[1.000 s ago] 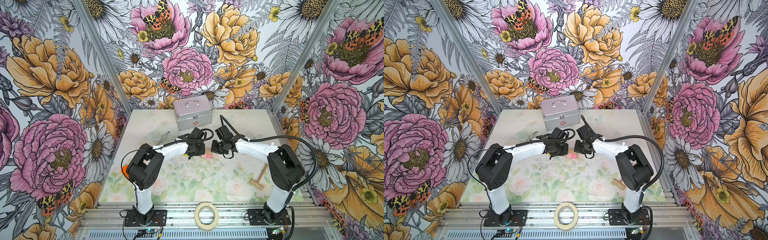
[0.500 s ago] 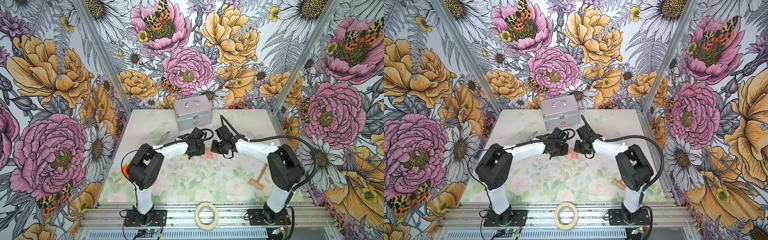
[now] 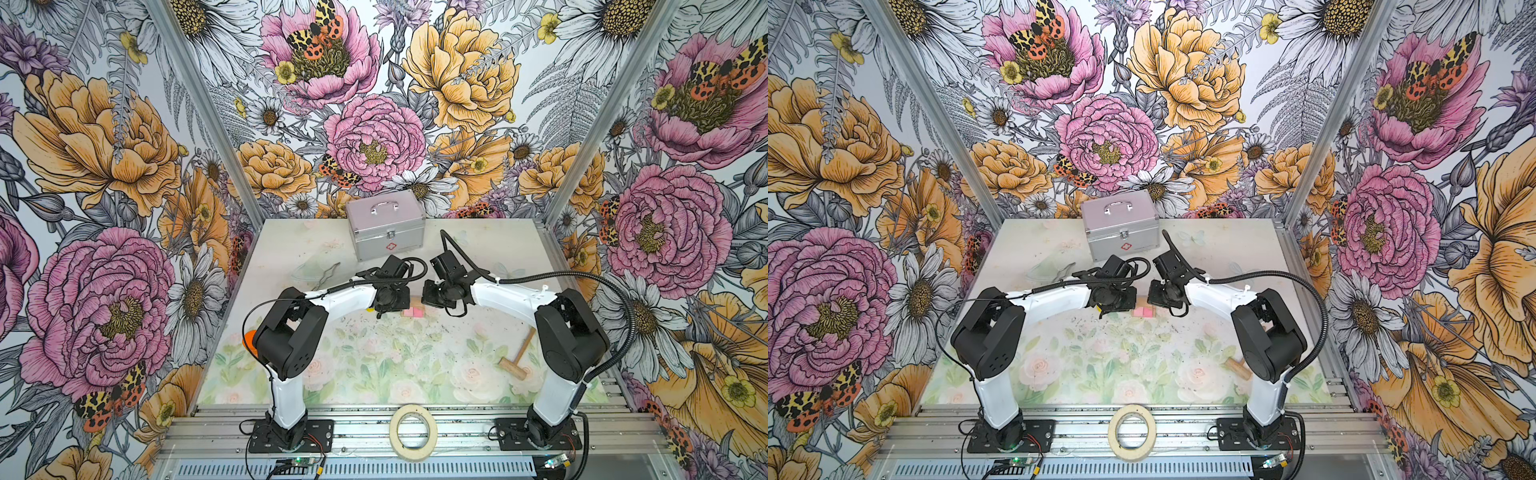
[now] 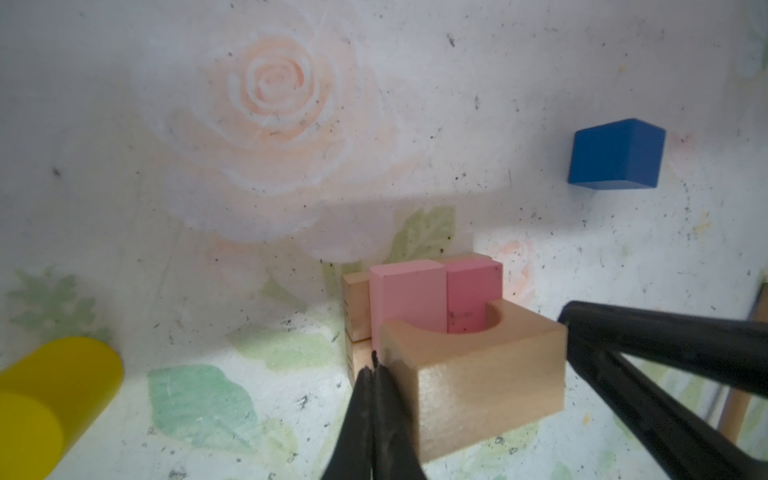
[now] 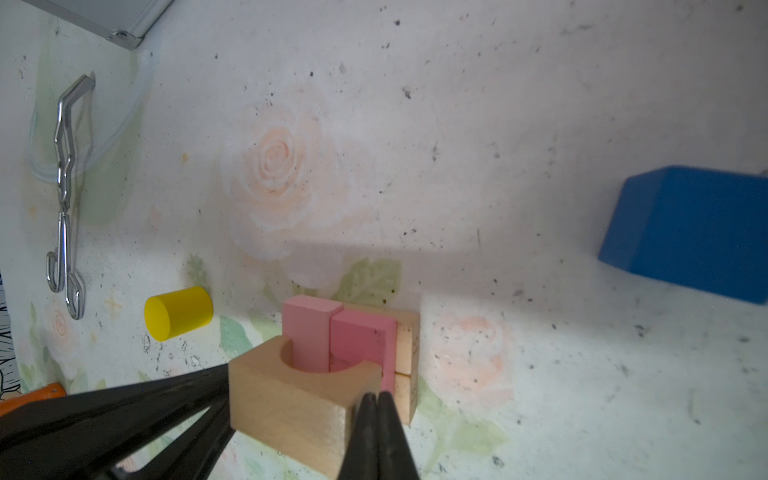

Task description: Build the wood block tower

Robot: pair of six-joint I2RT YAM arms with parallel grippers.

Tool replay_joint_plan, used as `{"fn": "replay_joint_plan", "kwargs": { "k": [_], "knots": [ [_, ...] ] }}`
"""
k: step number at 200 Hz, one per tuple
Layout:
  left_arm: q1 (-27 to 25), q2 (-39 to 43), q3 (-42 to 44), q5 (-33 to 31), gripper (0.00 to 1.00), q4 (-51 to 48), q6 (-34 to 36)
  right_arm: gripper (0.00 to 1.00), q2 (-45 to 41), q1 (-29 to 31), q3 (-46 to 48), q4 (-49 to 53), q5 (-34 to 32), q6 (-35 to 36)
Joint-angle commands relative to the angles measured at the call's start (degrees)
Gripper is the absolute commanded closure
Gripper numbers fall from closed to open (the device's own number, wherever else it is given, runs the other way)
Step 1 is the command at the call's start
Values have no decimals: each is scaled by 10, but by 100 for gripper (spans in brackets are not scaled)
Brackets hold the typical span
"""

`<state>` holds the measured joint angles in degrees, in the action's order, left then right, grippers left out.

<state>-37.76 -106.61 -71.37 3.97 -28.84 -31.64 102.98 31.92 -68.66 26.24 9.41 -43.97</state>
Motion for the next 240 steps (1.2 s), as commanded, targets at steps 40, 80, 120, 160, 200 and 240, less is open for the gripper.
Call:
{"fn": "replay_joint_plan", "kwargs": {
  "k": [40,80,120,160,200,240],
  "knots": [
    [-7,11,-7,10,96,9,-7,100,-11,3,6,-14,2,-6],
    [-7,11,-7,9,96,9,-7,100,-13,3,6,-13,2,-6],
    [-5,14,-5,5,96,8,-7,100,-15,4,13,-13,2,-9],
    [1,17,-1,-2,95,7,-7,100,-21,5,23,-14,0,-15],
    [4,17,1,-6,95,8,-6,100,-22,6,23,-13,-1,-17],
    [8,41,5,-13,95,8,-6,100,-20,10,20,-14,-1,-18]
  ]
}}
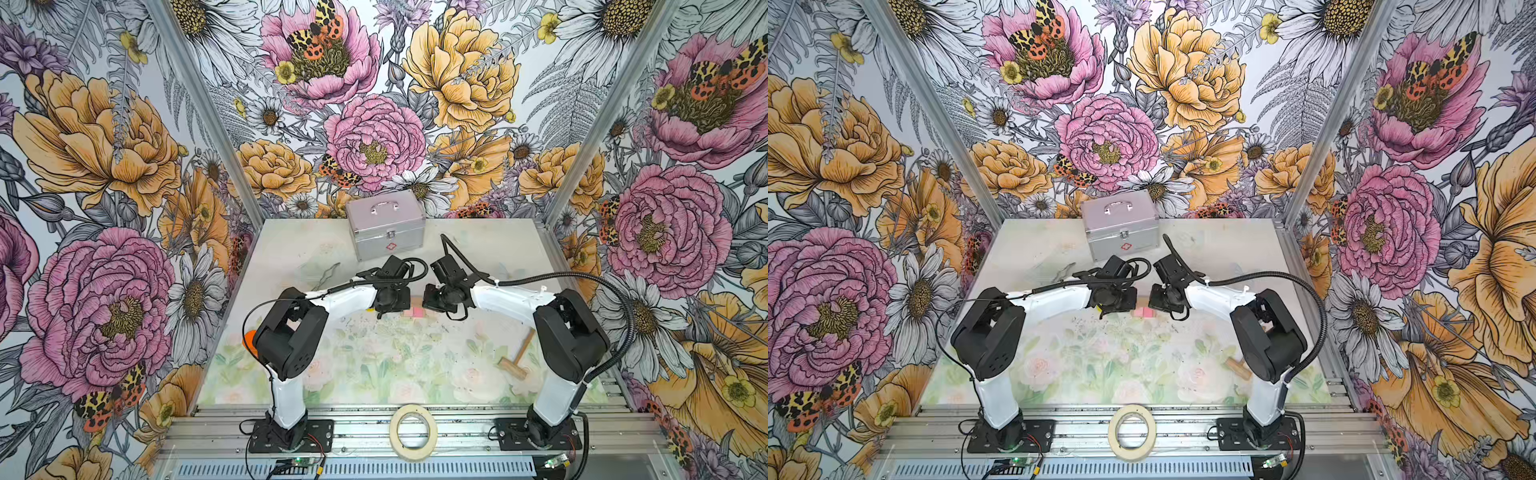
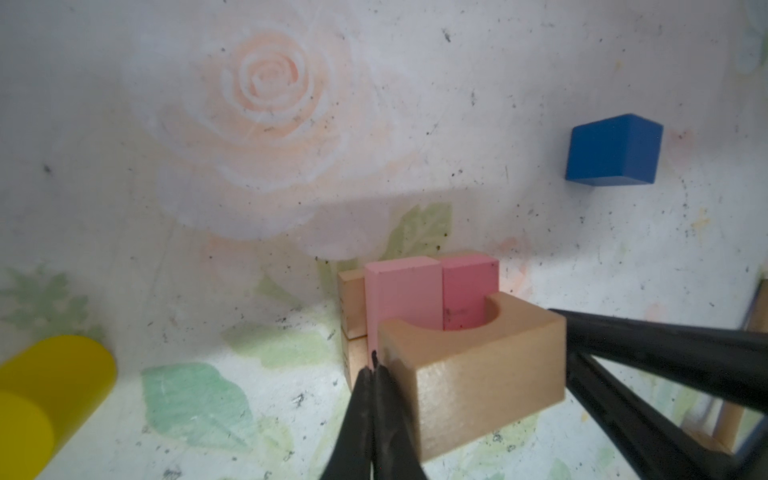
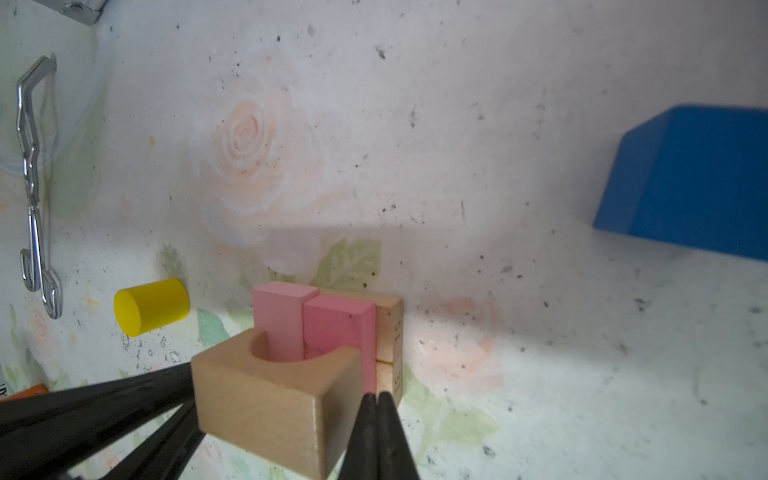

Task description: Build the wood block tower

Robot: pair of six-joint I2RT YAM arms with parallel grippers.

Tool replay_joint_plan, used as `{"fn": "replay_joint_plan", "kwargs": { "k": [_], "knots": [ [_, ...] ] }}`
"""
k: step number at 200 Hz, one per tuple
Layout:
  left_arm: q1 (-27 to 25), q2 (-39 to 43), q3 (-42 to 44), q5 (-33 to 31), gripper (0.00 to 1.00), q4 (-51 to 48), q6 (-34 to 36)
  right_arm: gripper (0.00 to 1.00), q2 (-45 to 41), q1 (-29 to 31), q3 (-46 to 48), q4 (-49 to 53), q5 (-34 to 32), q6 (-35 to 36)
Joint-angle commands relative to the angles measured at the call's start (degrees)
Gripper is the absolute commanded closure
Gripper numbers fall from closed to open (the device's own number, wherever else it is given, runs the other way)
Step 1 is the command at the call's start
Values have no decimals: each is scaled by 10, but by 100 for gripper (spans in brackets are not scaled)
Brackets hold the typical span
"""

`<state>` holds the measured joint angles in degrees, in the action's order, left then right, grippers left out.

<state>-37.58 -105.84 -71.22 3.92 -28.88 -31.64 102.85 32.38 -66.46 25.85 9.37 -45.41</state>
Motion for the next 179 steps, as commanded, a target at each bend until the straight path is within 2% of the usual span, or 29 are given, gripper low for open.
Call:
{"fn": "replay_joint_plan", "kwargs": {
  "k": [1,179],
  "knots": [
    [6,34,4,-12,95,8,-6,100,-19,6,-3,-10,0,-3],
    [7,31,4,-7,95,8,-6,100,-13,11,-7,-10,3,-6]
  ]
}}
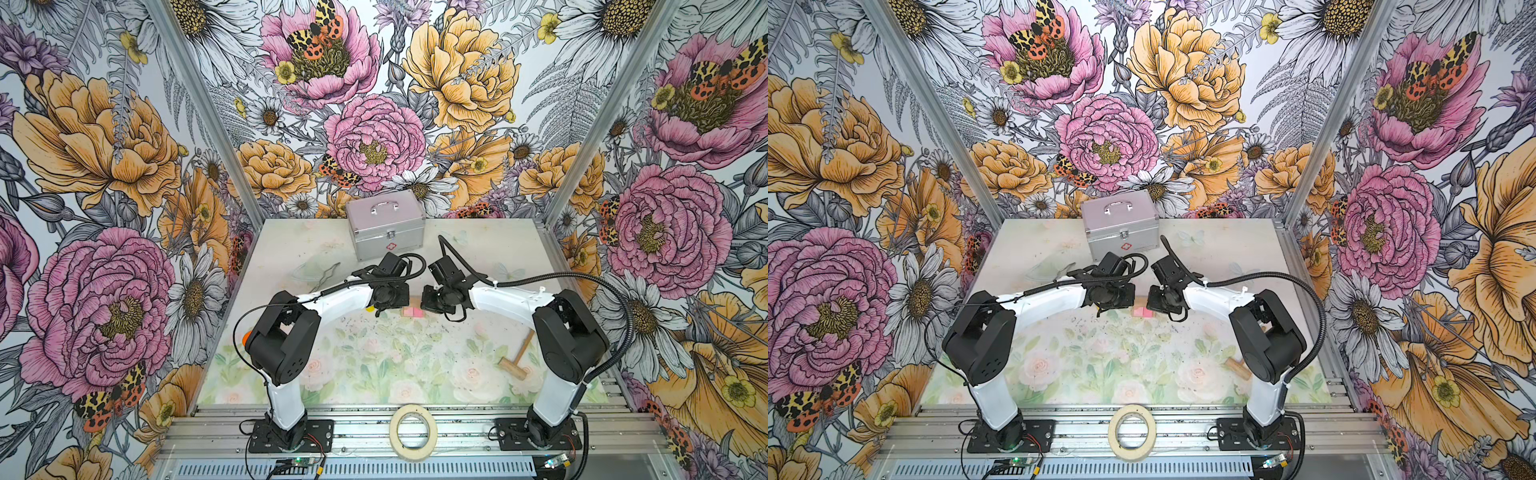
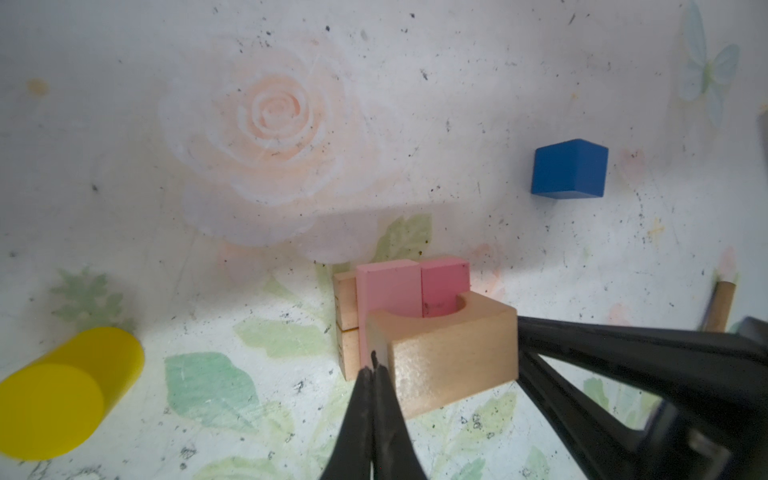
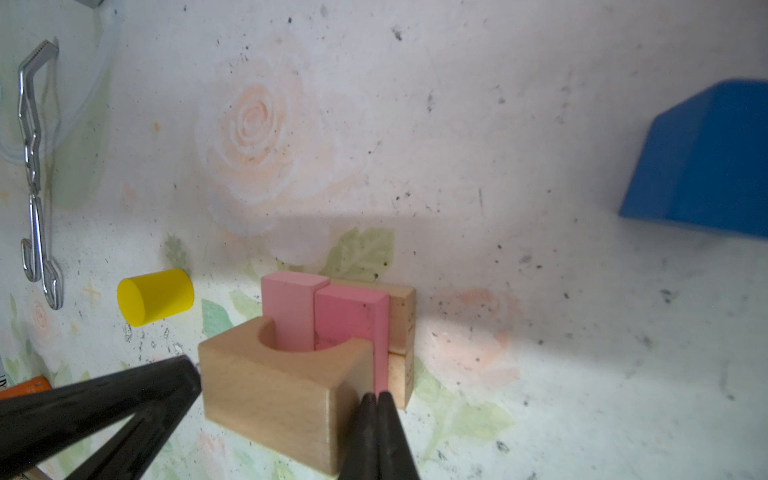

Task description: Build the wood block tower

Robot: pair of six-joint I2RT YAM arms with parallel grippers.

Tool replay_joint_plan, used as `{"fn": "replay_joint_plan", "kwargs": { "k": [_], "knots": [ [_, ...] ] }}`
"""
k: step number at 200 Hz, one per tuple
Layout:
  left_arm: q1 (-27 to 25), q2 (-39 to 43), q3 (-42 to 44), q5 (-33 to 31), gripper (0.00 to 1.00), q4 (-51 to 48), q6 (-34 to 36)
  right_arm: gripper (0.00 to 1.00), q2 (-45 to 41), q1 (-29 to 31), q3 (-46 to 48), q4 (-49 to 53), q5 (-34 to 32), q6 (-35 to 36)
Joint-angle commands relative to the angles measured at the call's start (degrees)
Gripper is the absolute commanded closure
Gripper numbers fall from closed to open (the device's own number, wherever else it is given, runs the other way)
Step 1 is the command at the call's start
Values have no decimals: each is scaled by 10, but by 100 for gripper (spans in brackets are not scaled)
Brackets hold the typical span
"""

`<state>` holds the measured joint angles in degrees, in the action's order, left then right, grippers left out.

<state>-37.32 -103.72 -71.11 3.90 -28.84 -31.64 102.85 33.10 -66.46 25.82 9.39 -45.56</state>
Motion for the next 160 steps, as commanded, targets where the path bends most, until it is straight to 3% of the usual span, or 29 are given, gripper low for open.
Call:
{"fn": "replay_joint_plan", "kwargs": {
  "k": [1,160],
  "knots": [
    [4,10,3,-7,95,8,-6,100,-14,4,-7,-10,2,-4],
    [2,10,3,-4,95,8,-6,100,-54,-15,21,-9,-19,-1]
  ]
}}
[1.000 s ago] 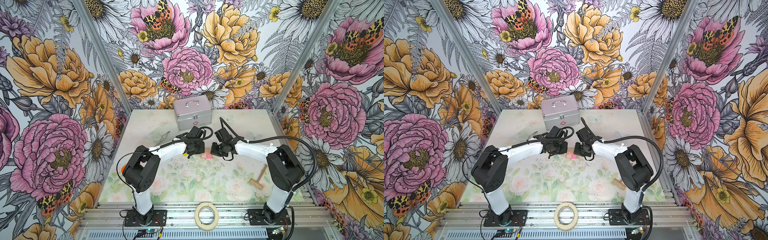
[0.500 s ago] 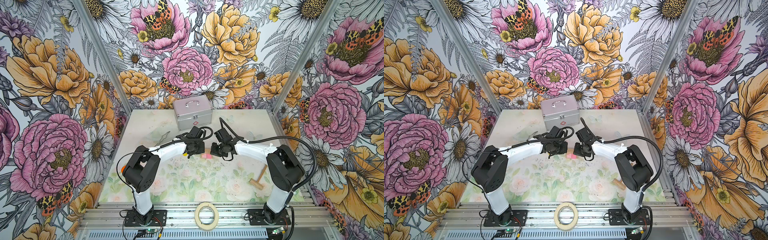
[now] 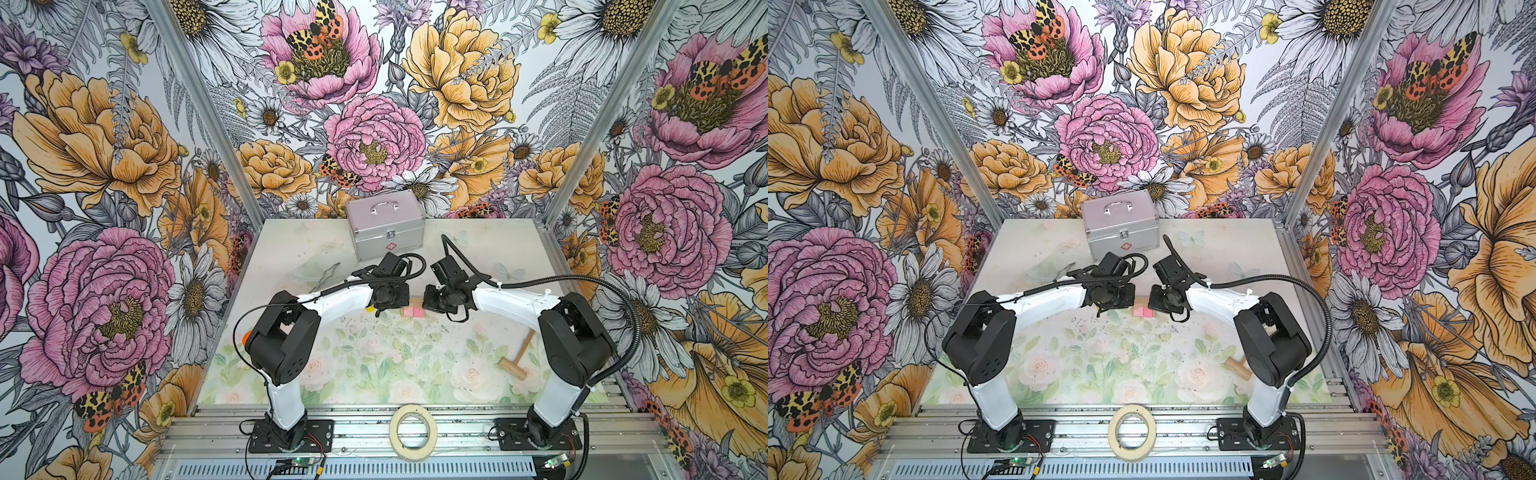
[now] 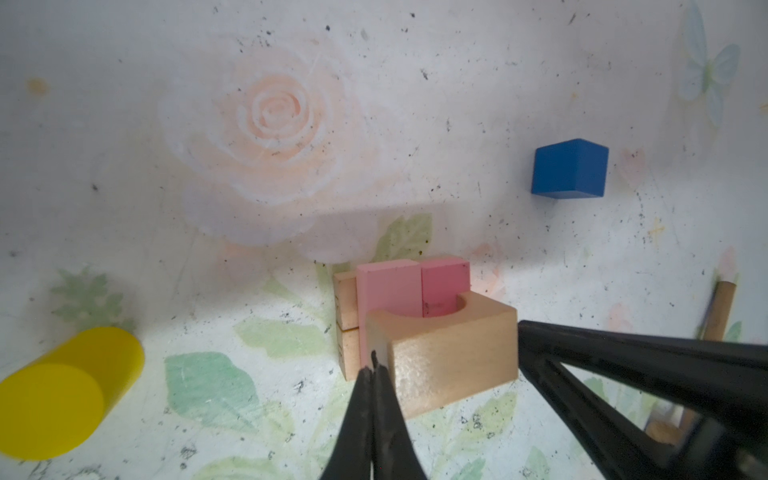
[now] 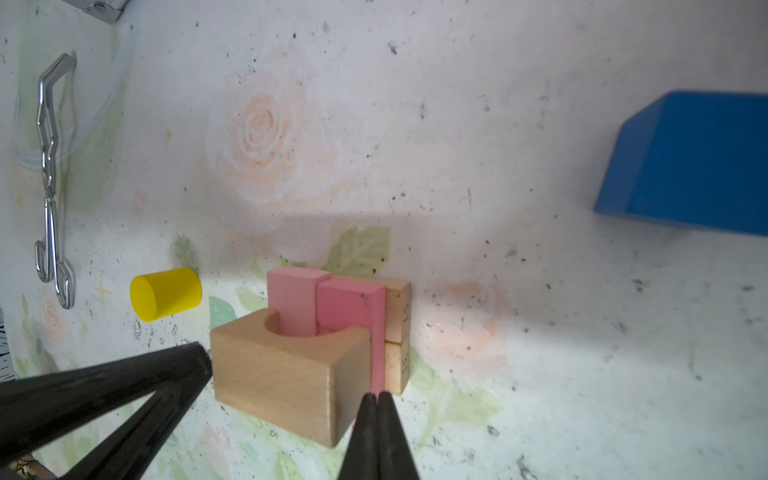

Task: Build the wood block tower
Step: 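Move the right gripper over the blue cube while the left arm draws back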

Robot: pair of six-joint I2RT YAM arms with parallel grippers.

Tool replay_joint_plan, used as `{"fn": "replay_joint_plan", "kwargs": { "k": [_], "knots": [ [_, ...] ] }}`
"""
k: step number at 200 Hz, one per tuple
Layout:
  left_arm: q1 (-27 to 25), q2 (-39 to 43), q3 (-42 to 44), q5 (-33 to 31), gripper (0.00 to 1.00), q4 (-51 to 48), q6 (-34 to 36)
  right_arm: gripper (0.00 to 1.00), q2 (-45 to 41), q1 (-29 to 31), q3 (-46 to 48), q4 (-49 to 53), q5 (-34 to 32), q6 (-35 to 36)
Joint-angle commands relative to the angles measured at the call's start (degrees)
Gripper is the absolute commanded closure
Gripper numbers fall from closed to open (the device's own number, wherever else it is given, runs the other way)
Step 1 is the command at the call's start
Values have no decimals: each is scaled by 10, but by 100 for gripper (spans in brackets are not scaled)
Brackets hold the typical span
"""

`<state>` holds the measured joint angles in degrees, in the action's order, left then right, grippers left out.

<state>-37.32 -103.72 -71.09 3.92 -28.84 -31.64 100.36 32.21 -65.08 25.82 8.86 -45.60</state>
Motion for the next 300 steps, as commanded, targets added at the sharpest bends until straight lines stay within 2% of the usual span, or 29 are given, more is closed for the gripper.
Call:
{"fn": "replay_joint_plan", "kwargs": {
  "k": [1,52,97,118,159,195,234,300],
  "knots": [
    [2,10,3,-4,95,8,-6,100,-29,-6,7,-9,-14,0],
    [7,20,6,-9,94,7,-2,100,-62,-23,8,13,-36,10],
    [42,63,25,-14,93,6,16,100,-91,-47,-28,97,-123,41],
    [58,94,41,-25,93,6,26,95,-73,-59,-56,132,-150,56],
    [87,174,69,-22,87,6,37,69,-10,-63,-123,182,-190,76],
    [103,233,88,-23,81,-6,44,53,58,-64,-185,210,-191,87],
    [117,269,104,-20,79,-7,49,46,110,-66,-233,230,-200,97],
    [129,277,115,-15,78,-8,53,42,160,-76,-261,242,-189,106]
  ]
}}
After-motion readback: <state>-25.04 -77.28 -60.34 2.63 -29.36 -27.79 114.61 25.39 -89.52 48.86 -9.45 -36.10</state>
